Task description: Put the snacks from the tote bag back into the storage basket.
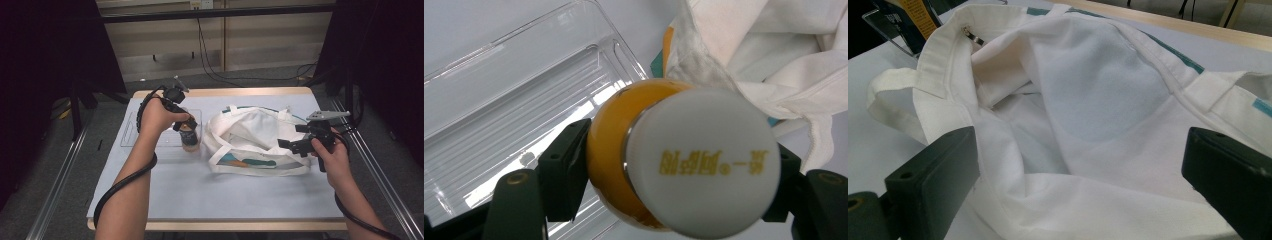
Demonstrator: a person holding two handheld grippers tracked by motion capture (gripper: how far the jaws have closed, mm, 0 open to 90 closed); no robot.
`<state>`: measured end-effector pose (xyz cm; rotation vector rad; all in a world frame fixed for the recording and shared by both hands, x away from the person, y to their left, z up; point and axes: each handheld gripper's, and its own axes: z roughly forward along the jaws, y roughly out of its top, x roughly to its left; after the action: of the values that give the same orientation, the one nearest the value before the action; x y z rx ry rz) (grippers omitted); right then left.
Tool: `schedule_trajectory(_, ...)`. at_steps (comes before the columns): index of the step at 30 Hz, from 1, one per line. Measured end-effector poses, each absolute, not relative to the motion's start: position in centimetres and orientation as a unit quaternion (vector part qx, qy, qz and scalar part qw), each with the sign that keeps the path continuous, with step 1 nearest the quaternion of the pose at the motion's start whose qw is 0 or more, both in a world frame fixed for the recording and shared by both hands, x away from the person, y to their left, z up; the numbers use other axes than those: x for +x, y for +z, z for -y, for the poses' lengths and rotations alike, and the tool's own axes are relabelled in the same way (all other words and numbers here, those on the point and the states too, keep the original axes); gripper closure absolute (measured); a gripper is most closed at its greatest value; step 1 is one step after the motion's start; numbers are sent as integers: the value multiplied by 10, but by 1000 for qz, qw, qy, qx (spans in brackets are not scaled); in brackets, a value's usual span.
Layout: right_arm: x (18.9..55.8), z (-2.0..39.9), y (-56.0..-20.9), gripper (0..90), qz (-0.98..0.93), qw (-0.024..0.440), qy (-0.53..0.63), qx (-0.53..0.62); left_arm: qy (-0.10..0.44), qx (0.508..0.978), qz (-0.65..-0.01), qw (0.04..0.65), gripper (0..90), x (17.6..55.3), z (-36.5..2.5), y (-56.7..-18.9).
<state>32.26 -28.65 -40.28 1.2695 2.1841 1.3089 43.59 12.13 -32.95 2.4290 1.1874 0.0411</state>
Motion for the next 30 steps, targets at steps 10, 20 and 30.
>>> schedule_trajectory(10, 322, 286, -403, 16, -760, 148, 455, 441, 14, 878, -426, 216, 306, 436, -122, -336)
schedule_trajectory(20, 322, 286, -403, 16, -760, 147, 456, 438, 12, 879, -426, 214, 306, 436, -124, -341)
schedule_trajectory(30, 322, 287, -403, 16, -759, 147, 456, 440, 11, 879, -427, 211, 306, 436, -123, -345)
